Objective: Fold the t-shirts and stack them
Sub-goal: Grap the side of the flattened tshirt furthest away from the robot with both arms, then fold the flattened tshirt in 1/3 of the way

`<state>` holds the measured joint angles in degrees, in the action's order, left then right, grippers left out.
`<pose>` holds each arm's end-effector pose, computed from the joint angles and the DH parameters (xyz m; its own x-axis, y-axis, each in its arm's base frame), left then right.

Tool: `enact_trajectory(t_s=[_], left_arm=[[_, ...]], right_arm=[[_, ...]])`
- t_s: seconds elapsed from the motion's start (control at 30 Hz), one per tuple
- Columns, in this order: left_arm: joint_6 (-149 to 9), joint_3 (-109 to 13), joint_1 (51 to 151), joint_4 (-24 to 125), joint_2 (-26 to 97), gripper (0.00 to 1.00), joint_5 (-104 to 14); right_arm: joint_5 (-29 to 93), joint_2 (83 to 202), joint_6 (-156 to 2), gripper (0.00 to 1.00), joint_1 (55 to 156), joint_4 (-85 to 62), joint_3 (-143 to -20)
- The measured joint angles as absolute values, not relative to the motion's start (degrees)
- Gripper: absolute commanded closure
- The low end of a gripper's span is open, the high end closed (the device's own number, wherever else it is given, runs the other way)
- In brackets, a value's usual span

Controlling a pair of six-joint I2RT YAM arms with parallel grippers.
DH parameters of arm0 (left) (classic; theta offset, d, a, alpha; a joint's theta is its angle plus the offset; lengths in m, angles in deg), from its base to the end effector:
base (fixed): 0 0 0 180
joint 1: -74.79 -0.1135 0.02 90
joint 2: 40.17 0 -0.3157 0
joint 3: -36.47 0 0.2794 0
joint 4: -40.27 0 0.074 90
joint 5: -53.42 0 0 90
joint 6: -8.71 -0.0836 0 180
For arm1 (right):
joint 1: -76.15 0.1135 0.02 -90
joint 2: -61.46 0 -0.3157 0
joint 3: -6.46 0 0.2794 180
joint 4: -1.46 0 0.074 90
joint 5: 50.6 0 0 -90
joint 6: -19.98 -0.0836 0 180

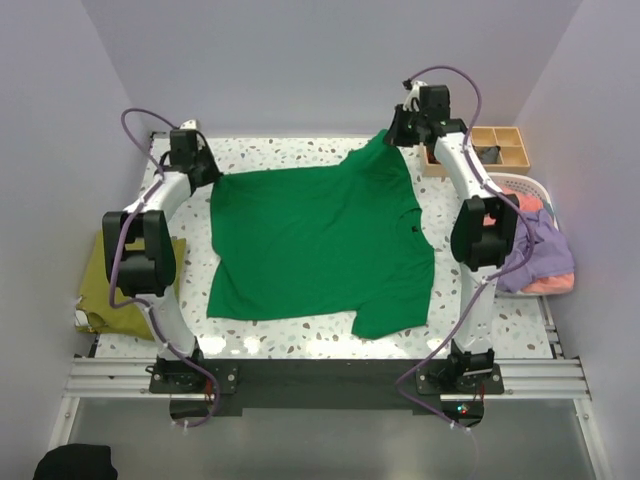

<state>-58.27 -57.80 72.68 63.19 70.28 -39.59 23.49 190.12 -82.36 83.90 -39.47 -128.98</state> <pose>0.5207 0.0148 0.2321 -0.5816 -0.4122 -0.7013 -0.2428 0.9108 -0.3340 0.6137 0.1066 0.3063 -0.6191 0.1232 -0.7756 -0.2274 0.9172 0.3272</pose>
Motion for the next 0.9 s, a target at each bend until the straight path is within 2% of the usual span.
enact_trajectory(t_s=[0.27,0.43,0.9], left_arm=[[-57.0,-46.1,72.7,62.8,61.7,1.0,-39.9],[-56.6,-40.2,72.7,63.2,58.7,1.0,-39.8],[-56.3,-36.5,72.7,64.6,55.6,1.0,-38.0]], right_arm=[[23.4,182.1,-82.3,1.0,83.9,-39.2,-111.5],[23.4,180.3,-82.3,1.0,83.9,-39.6,-105.3],[29.5,166.7,-83.4,1.0,85.1,-40.9,-90.4]])
